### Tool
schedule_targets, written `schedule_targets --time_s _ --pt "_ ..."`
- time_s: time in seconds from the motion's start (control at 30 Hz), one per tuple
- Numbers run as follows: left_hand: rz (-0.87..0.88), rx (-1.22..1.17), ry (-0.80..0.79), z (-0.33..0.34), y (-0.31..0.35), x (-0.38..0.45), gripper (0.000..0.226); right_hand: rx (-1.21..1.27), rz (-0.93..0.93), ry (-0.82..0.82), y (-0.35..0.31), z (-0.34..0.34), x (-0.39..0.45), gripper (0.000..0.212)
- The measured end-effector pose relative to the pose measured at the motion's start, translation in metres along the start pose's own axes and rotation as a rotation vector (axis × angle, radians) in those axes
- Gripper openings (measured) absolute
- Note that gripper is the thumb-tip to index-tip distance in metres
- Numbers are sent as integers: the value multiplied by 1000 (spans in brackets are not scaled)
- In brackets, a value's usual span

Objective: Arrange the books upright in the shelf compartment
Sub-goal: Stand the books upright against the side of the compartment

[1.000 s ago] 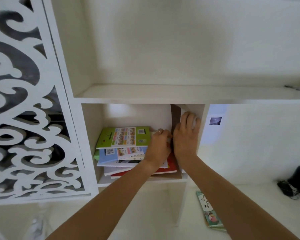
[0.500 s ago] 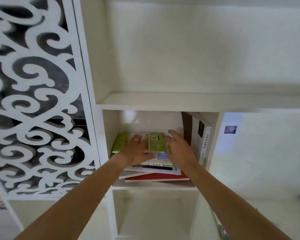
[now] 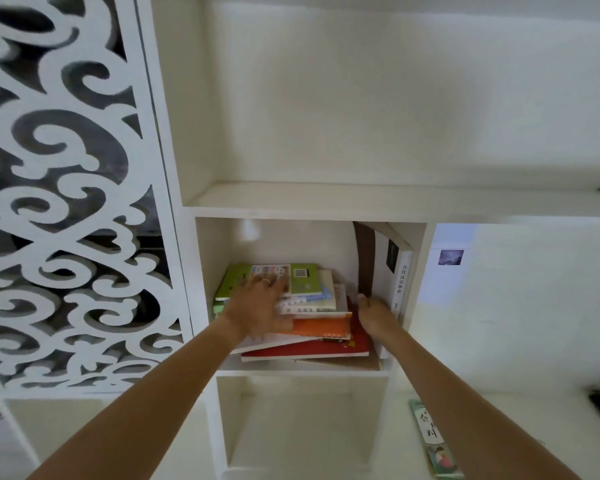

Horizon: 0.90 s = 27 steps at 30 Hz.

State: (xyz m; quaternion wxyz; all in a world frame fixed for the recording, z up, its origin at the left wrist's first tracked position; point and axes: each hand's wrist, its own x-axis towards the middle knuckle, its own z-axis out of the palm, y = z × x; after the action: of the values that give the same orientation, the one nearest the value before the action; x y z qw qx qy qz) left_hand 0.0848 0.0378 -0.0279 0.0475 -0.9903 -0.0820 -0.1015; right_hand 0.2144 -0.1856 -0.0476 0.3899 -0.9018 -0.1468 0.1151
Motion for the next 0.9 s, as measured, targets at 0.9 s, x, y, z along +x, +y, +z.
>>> schedule_targets --time_s 0.9 --pt "-5 -122 -145 9 -18 20 102 201 -45 126 -31 18 11 26"
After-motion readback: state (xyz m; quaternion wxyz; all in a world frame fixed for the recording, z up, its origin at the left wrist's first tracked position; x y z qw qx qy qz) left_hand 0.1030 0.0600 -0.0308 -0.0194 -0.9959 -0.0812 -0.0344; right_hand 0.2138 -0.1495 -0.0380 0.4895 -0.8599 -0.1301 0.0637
